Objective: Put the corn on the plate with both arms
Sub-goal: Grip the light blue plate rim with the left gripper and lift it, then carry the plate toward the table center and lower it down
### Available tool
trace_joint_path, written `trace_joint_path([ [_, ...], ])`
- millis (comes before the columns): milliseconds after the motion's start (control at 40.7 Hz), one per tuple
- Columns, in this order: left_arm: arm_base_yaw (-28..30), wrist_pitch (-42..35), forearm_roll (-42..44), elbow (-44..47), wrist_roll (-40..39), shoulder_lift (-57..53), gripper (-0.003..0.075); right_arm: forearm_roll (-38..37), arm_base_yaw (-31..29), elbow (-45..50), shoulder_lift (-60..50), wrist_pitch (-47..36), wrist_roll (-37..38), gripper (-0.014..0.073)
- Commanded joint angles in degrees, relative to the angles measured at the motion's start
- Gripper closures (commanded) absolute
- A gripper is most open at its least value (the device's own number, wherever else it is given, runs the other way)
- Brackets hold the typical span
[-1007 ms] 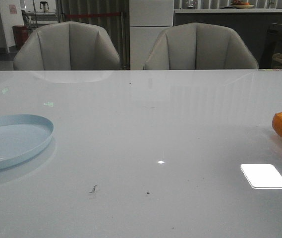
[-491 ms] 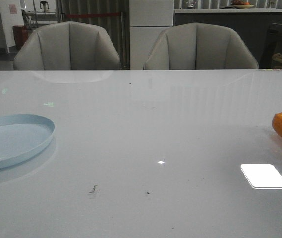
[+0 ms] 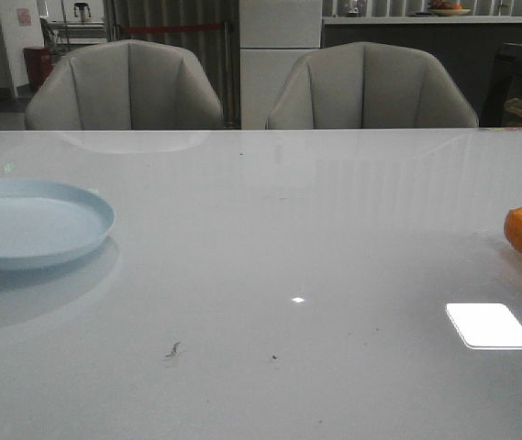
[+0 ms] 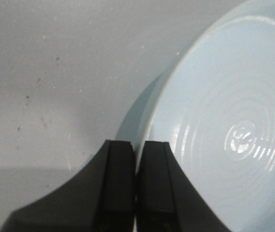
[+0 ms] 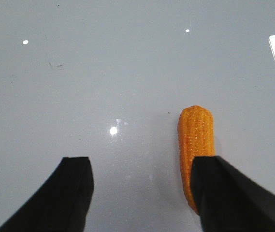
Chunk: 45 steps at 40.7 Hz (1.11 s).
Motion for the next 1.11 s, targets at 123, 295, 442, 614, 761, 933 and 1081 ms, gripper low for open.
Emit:
trace_joint_path([
  [123, -1.34, 6.17, -10.32, -10.85, 1.30, -3.00, 0.0631, -0.12, 0.06, -2.10, -0.59, -3.78, -0.16, 0.0054],
  [295, -5.92, 8.84, -13.39, -15.19, 1.30, -3.00, 0.0631, -0.12, 0.06, -2.10, -0.59, -3.78, -0.16, 0.0054],
  [442, -12.20, 8.19, -14.57, -15.33, 1.30, -2.71, 0.0631, -0.12, 0.06, -2.10, -0.59, -3.78, -0.16, 0.0054],
  [614, -19.65, 7.00, -13.87, -15.33, 0.88, -1.54, 0.0631, -0.12, 0.06, -2.10, -0.59, -3.78, -0.16, 0.0054],
  [761, -25.08, 6.34, -10.19, -15.21, -0.73, -0.11, 0.0631, -0.12, 0.06, -2.10, -0.59, -3.78, -0.16, 0.0054],
  [933, -29.64, 7.55, -5.92, -15.21, -0.73, 2.22, 0.0631, -0.12, 0.06, -2.10, -0.59, -3.78, -0.16, 0.0054],
  [1081, -31.90, 9.50, -2.03, -15.21, -0.73, 4.90, 0.0631, -0.12, 0.06, -2.10, -0.59, -3.78, -0.16, 0.0054],
])
